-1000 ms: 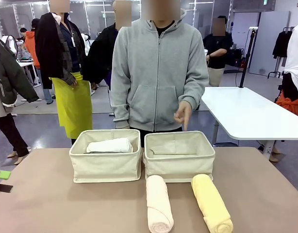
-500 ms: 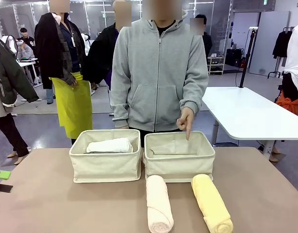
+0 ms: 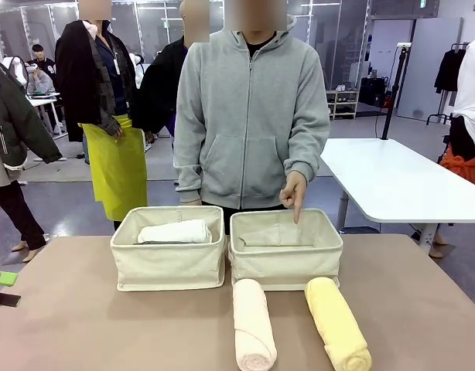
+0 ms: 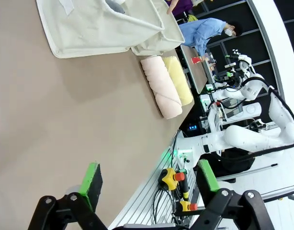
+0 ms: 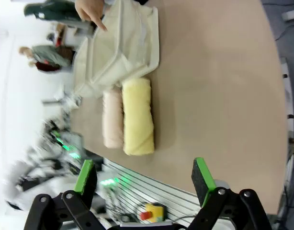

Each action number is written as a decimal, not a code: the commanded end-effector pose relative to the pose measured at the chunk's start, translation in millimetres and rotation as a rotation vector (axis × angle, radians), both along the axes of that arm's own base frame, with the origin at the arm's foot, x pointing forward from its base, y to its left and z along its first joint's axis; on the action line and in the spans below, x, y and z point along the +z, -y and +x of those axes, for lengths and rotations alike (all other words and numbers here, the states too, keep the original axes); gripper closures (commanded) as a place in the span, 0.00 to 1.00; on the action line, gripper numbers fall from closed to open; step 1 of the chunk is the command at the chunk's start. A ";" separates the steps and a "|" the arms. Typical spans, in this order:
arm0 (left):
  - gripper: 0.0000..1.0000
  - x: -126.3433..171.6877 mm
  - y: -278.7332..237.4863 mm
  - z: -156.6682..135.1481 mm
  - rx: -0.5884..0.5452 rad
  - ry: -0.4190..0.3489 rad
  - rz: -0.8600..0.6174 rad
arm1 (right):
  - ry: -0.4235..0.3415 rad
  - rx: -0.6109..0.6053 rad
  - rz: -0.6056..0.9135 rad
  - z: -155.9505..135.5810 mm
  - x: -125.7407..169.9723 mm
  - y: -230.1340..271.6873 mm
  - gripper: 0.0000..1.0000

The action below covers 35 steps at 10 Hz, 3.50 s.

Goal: Divide the towels into two baskets.
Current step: Pick up one hotel-folded towel from the bottom of the table and place it in the Fabric basket indicated by the person.

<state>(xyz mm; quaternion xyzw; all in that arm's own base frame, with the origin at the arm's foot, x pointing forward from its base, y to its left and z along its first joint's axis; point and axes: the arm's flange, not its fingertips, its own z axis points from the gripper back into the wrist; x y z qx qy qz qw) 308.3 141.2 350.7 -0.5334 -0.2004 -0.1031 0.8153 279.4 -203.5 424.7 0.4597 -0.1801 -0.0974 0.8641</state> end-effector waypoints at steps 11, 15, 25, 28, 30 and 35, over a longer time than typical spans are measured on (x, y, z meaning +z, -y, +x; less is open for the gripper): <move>0.00 2.6 -1.0 -2.0 0.008 0.013 -0.010 | -0.069 0.221 -0.604 35.9 -72.9 -283.8 0.00; 0.00 2.6 -1.0 -2.0 0.008 0.013 -0.010 | -0.061 0.188 -0.726 25.9 -103.1 -322.9 0.00; 0.00 2.6 -1.0 -2.0 0.008 0.013 -0.010 | -0.074 0.254 -0.847 13.6 -125.7 -332.8 0.46; 0.00 2.6 -1.0 -2.0 0.008 0.013 -0.010 | -0.068 0.272 -0.857 12.8 -110.4 -328.7 0.75; 0.00 2.6 -1.0 -2.0 0.008 0.013 -0.010 | -0.015 0.351 -0.875 11.1 -67.3 -329.3 0.75; 0.00 2.6 -1.0 -2.0 0.008 0.013 -0.010 | 0.178 0.725 -0.924 11.7 18.5 -332.5 0.75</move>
